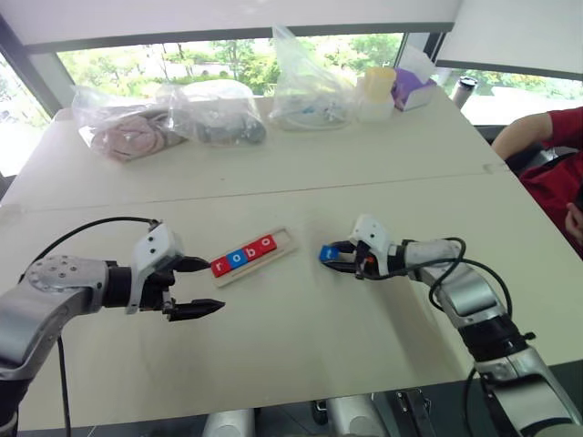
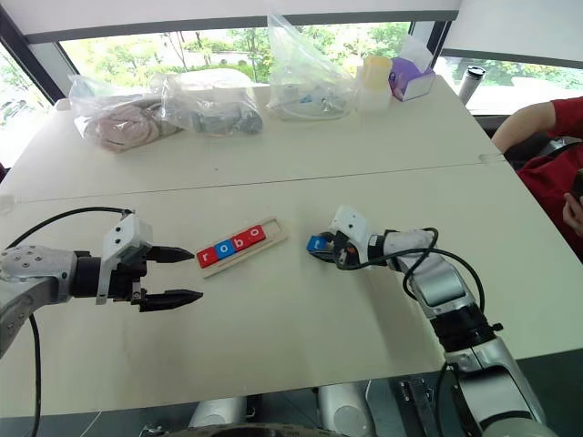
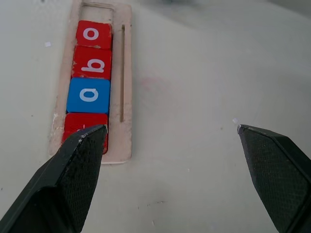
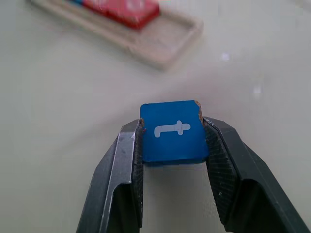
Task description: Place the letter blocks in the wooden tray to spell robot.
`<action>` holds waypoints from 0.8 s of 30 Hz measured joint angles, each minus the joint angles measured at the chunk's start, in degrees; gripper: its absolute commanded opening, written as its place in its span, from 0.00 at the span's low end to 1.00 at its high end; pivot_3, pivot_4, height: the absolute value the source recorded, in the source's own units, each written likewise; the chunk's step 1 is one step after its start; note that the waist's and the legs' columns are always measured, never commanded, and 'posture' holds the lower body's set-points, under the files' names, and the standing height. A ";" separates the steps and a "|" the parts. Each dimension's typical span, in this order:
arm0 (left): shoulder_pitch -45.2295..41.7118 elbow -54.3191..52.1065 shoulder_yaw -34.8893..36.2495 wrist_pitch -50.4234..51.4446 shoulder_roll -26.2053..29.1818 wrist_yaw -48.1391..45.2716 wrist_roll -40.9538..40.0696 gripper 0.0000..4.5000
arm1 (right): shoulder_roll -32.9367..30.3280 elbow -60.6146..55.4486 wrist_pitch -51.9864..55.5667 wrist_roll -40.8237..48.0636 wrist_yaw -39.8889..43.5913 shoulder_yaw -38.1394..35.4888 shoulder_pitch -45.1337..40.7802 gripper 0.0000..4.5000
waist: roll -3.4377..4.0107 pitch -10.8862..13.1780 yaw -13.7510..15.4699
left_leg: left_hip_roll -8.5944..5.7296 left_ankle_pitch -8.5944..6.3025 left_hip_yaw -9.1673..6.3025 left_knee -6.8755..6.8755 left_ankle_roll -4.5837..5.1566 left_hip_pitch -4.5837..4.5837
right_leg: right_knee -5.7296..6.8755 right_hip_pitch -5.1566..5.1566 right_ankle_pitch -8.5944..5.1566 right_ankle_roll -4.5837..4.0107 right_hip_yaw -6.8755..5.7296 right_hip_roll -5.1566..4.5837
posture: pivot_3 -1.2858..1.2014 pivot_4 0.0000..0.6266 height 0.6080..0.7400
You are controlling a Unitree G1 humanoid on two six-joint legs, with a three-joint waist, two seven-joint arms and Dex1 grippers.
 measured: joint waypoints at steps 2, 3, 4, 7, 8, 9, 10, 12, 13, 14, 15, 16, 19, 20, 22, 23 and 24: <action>-0.83 0.06 -0.12 -0.02 -0.05 -0.05 0.01 1.00 | 2.56 4.48 -3.73 -0.11 3.12 1.11 -7.07 0.26 | -0.01 -0.01 -0.01 | 0.02 0.01 -0.06 0.00 -0.02 0.07 | 0.02 0.06 0.01 0.00 -0.04 0.04 | 0.52 0.24 1.00; -1.02 0.14 -0.21 -0.03 -0.09 -0.07 0.02 1.00 | 3.89 7.34 -5.79 -0.28 4.67 1.68 -9.85 0.26 | -0.01 -0.01 0.03 | 0.03 0.01 -0.09 -0.01 -0.02 0.06 | 0.02 0.07 0.02 0.01 -0.06 0.05 | 0.52 0.24 1.00; -1.15 0.17 -0.26 -0.03 -0.15 -0.08 0.02 1.00 | 5.15 10.15 -7.66 -0.60 6.16 2.32 -12.00 0.26 | -0.02 -0.01 0.04 | 0.03 0.01 -0.10 -0.02 -0.02 0.05 | 0.02 0.07 0.02 0.01 -0.07 0.04 | 0.52 0.24 1.00; -0.74 0.26 -0.07 -0.01 -0.15 -0.02 0.03 1.00 | 8.12 20.93 -14.32 -2.83 9.94 5.05 -15.76 0.26 | -0.02 -0.01 0.53 | 0.02 0.01 -0.09 -0.03 -0.02 -0.05 | 0.00 0.03 0.00 0.04 -0.09 -0.03 | 0.52 0.24 1.00; -0.25 0.22 0.05 0.01 -0.15 0.12 0.02 1.00 | 8.96 25.19 -16.82 -4.04 10.84 6.13 -17.17 0.26 | -0.01 -0.01 0.54 | 0.01 0.01 -0.06 -0.03 -0.03 -0.08 | -0.03 0.00 0.01 0.05 -0.09 -0.08 | 0.52 0.24 1.00; 0.23 0.11 0.23 0.07 -0.18 0.41 0.00 1.00 | 9.88 29.38 -18.97 -5.11 11.61 6.72 -18.47 0.26 | -0.01 -0.01 0.52 | 0.00 0.02 -0.04 -0.03 -0.03 -0.11 | -0.04 -0.02 0.01 0.05 -0.08 -0.14 | 0.52 0.24 1.00; 0.68 -0.03 0.51 0.19 -0.28 0.84 -0.07 1.00 | 10.61 33.43 -21.27 -6.04 12.50 7.22 -19.93 0.26 | -0.01 0.00 0.54 | -0.01 0.02 -0.03 -0.03 -0.04 -0.13 | -0.06 -0.02 0.01 0.05 -0.08 -0.18 | 0.52 0.24 1.00; 1.75 -0.55 1.78 0.39 -0.77 1.49 -0.77 1.00 | 11.44 39.54 -25.21 -7.61 14.24 7.69 -22.53 0.26 | -0.01 0.00 0.53 | -0.02 0.03 -0.02 -0.03 -0.06 -0.13 | -0.06 -0.02 0.01 0.05 -0.08 -0.24 | 0.52 0.24 1.00; 2.35 -0.89 2.58 0.44 -0.91 1.83 -1.19 1.00 | 11.86 42.76 -27.41 -8.52 14.95 7.88 -24.26 0.26 | -0.01 0.00 0.51 | -0.02 0.03 -0.02 -0.03 -0.07 -0.12 | -0.06 -0.02 0.01 0.05 -0.08 -0.25 | 0.52 0.24 1.00; 2.79 -1.34 3.08 0.49 -0.91 2.04 -1.25 1.00 | 12.24 45.61 -29.23 -9.41 15.34 8.05 -25.85 0.26 | -0.01 0.00 0.49 | -0.03 0.04 -0.02 -0.03 -0.08 -0.10 | -0.06 -0.01 0.01 0.04 -0.08 -0.24 | 0.52 0.24 1.00; 3.24 -1.82 3.56 0.52 -0.91 2.16 -1.37 1.00 | 12.68 48.29 -31.01 -10.18 15.44 8.06 -27.40 0.26 | 0.00 0.00 0.48 | -0.02 0.05 -0.03 -0.03 -0.09 -0.09 | -0.05 -0.01 0.01 0.04 -0.08 -0.22 | 0.52 0.24 1.00; 3.72 -2.20 4.08 0.56 -0.90 2.31 -1.61 1.00 | 13.04 50.69 -32.69 -10.97 15.46 8.06 -28.84 0.26 | 0.00 0.00 0.47 | -0.01 0.05 -0.04 -0.03 -0.10 -0.07 | -0.03 -0.01 0.01 0.03 -0.08 -0.19 | 0.52 0.24 1.00; 4.69 -2.98 5.02 1.25 -0.90 3.24 -2.25 1.00 | 13.97 56.62 -36.80 -13.34 15.34 8.02 -31.68 0.26 | 0.00 -0.01 0.46 | 0.01 0.05 -0.08 -0.03 -0.10 -0.04 | 0.02 0.00 0.02 0.02 -0.09 -0.13 | 0.52 0.24 1.00; 5.01 -3.27 5.19 1.51 -0.90 3.46 -2.36 1.00 | 14.34 58.42 -37.75 -13.98 15.41 8.02 -32.23 0.26 | 0.00 0.00 0.47 | 0.02 0.05 -0.09 -0.03 -0.11 -0.04 | 0.02 0.00 0.02 0.02 -0.09 -0.11 | 0.52 0.24 1.00; 5.51 -3.90 5.42 1.66 -0.90 3.82 -2.50 1.00 | 14.75 60.51 -38.70 -14.70 15.80 8.00 -32.57 0.26 | 0.00 0.00 0.48 | 0.02 0.06 -0.09 -0.03 -0.11 -0.05 | 0.02 0.00 0.02 0.02 -0.09 -0.12 | 0.52 0.24 1.00; 5.90 -4.15 5.71 1.69 -0.90 4.08 -2.57 1.00 | 14.96 61.61 -39.10 -15.06 15.95 7.95 -32.74 0.26 | 0.00 0.00 0.47 | 0.02 0.06 -0.08 -0.04 -0.12 -0.05 | 0.02 0.00 0.02 0.02 -0.09 -0.13 | 0.52 0.24 1.00; 6.20 -4.25 6.07 1.72 -0.90 4.27 -2.60 1.00 | 15.12 62.30 -39.45 -15.38 16.10 7.88 -32.91 0.26 | 0.01 0.00 0.47 | 0.02 0.06 -0.08 -0.03 -0.12 -0.05 | 0.02 0.00 0.02 0.02 -0.09 -0.14 | 0.52 0.24 1.00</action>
